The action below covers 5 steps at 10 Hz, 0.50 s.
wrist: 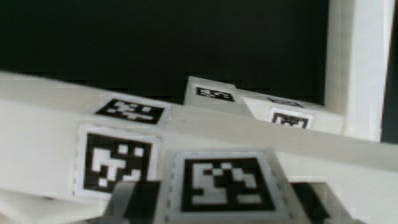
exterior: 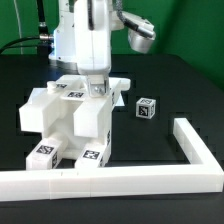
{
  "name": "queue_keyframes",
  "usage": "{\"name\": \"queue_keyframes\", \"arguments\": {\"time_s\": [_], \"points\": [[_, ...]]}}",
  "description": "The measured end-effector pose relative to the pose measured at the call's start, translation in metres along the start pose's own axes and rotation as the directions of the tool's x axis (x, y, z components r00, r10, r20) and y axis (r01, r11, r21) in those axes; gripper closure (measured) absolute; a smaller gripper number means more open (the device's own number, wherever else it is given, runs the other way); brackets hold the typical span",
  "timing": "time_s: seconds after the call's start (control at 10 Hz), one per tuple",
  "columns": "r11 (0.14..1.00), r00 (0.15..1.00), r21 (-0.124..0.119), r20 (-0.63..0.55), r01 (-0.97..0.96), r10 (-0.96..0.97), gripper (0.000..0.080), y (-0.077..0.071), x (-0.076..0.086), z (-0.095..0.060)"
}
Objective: Assemble chair
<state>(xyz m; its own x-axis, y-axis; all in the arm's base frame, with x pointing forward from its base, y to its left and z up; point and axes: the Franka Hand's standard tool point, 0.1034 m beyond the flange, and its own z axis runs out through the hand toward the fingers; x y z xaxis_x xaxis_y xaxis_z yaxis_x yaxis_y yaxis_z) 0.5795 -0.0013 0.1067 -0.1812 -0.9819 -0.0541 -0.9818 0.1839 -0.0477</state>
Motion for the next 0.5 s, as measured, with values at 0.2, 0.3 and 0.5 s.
{"name": "queue_keyframes", "arguments": {"time_s": [0.2, 0.3, 0.5], "points": [[0.998, 0.997, 0.0, 0.003, -0.071, 0.071, 0.0525, 0.0002, -0.0011, 0.0001], [0.989, 0.989, 0.0, 0.006, -0.151, 0.151, 0.0525, 0.0003, -0.0019, 0.0002], [0.96, 0.96, -0.003, 0.015, -0.28, 0.28, 0.0525, 0.0006, -0.0045, 0.0004]]}}
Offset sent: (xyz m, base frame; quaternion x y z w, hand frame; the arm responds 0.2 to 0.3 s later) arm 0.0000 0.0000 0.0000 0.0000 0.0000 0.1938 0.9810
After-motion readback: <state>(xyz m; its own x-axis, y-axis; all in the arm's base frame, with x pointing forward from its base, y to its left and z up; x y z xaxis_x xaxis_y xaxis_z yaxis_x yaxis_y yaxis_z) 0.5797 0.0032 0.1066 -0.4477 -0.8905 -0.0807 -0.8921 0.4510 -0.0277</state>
